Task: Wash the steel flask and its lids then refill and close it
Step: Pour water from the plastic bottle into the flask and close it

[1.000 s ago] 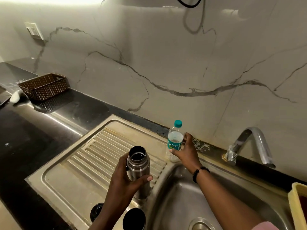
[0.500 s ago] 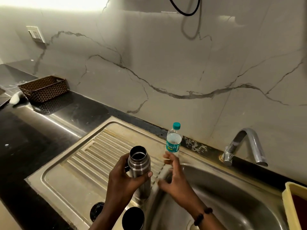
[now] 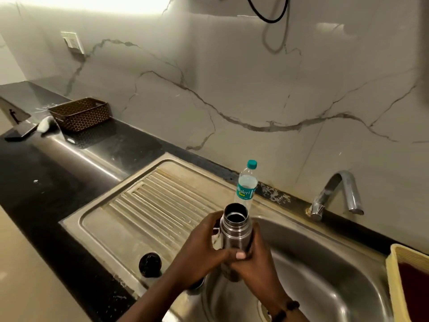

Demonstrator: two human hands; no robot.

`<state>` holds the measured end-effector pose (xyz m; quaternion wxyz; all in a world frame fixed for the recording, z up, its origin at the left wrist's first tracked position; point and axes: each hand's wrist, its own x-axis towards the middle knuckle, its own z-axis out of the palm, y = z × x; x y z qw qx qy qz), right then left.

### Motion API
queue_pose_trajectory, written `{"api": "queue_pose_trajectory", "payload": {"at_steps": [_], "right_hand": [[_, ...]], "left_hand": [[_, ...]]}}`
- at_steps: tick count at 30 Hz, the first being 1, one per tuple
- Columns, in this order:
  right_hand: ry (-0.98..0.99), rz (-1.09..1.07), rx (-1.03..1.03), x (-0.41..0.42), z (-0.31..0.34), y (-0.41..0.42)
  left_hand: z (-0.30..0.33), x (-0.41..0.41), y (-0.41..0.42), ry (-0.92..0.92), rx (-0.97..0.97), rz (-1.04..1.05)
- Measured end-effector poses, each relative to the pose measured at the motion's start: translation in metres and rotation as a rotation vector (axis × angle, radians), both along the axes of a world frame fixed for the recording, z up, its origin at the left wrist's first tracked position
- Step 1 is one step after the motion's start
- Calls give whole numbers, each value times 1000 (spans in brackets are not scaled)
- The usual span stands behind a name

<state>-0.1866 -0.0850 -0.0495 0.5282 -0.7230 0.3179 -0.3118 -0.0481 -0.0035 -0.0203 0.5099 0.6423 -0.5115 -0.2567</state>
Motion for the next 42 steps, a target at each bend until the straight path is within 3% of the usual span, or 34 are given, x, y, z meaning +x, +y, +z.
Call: {"api": "queue_pose_trajectory", "payload": {"at_steps": [5,8,11,15,18,22,25,29,33,39,42], "right_hand": [[51,-82,-15,-13,-19,11],[80,-98,-25,-19,-29,12],[92,-104,-16,-21,-33,12],[104,-109,-15,-23,-37,12],[117,-103,-6,-26,-40,12],[142,-80,6,-30,-42,11],[161,-91,-9,-33,-44,10],[218,-84,-62,-38,-51,12],[271,-74,-133,-39,-55,15],[257,-119,-137,-49,-52,14],[251,-125,-144,-55,-47,13]], "left_hand": [[-38,33,41,-109,-20,159],[-60,61,69,-302,26,308],[-84,89,88,-485,211,390],[-102,110,102,-457,492,310],[-110,115,106,-399,446,261],[-100,99,102,-270,265,354],[-63,72,86,-80,107,413],[-4,32,55,97,-85,295],[19,4,32,45,-156,168],[10,-16,14,-176,-67,28],[6,-24,10,-202,2,-39]]}}
